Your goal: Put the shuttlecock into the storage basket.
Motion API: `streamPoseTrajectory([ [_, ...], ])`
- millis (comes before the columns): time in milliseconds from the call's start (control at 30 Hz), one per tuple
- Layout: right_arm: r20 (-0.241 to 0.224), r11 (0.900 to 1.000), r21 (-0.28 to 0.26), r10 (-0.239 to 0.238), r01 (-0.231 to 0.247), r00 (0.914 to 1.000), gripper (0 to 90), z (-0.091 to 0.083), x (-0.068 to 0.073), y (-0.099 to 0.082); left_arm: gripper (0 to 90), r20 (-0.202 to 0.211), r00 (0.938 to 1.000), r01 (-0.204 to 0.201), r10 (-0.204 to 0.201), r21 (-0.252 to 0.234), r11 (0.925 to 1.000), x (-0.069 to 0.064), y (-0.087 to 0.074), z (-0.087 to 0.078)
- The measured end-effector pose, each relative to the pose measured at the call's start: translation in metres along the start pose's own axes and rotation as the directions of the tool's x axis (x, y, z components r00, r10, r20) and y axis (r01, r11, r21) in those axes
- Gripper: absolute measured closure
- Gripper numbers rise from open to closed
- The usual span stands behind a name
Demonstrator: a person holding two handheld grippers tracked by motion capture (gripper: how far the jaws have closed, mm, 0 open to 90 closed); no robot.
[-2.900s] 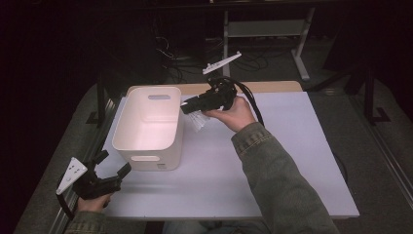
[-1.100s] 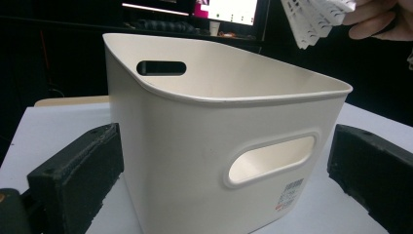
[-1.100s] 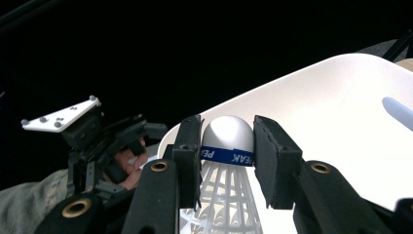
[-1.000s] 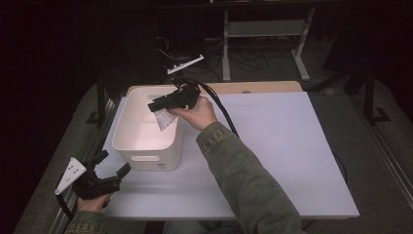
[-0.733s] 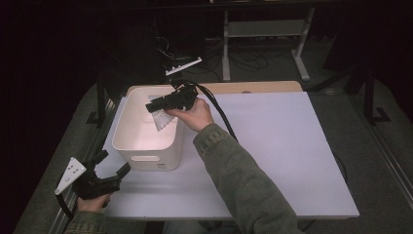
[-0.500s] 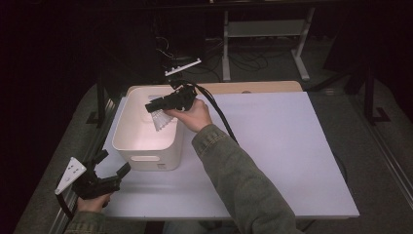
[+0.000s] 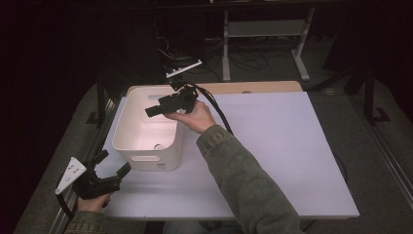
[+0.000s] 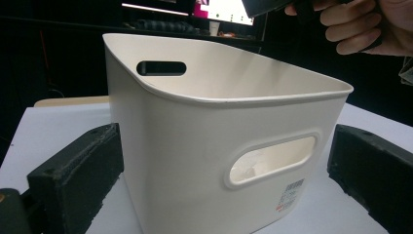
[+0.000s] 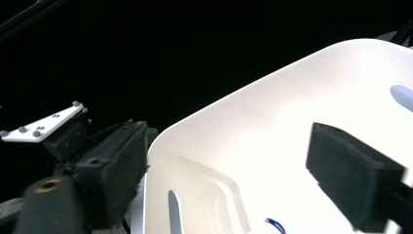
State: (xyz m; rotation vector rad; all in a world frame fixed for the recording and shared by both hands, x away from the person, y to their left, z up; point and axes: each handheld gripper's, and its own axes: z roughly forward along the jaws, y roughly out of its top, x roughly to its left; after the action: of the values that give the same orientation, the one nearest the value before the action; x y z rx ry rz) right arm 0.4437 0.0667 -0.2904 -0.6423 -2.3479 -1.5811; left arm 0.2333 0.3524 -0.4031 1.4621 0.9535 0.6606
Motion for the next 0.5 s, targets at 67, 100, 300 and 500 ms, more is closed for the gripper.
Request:
streamPoseTrajectory([
  [67, 0.008, 0.9997, 0.008, -0.021, 0.021, 0.9998, 10.5, -0.002, 0.001, 0.000, 0.0, 0.000, 1.0000, 0.001, -0.001, -0.004, 1.0000, 0.000, 0.000, 0.000],
  [100, 0.002, 0.9998, 0.002, -0.020, 0.020, 0.9998, 7.0, -0.003, 0.002, -0.001, 0.0, 0.000, 1.0000, -0.001, 0.001, -0.005, 1.0000, 0.000, 0.000, 0.000],
  [300, 0.014, 0.9993, -0.018, -0.032, 0.032, 0.9994, 0.0, -0.014, 0.000, -0.003, 0.0, 0.002, 1.0000, -0.006, 0.006, -0.006, 1.0000, 0.001, 0.000, 0.000],
  [500, 0.046, 0.9989, -0.020, -0.042, 0.043, 0.9981, 0.0, -0.028, 0.001, -0.009, 0.0, 0.002, 1.0000, -0.005, 0.005, -0.006, 1.0000, -0.001, -0.001, 0.000],
])
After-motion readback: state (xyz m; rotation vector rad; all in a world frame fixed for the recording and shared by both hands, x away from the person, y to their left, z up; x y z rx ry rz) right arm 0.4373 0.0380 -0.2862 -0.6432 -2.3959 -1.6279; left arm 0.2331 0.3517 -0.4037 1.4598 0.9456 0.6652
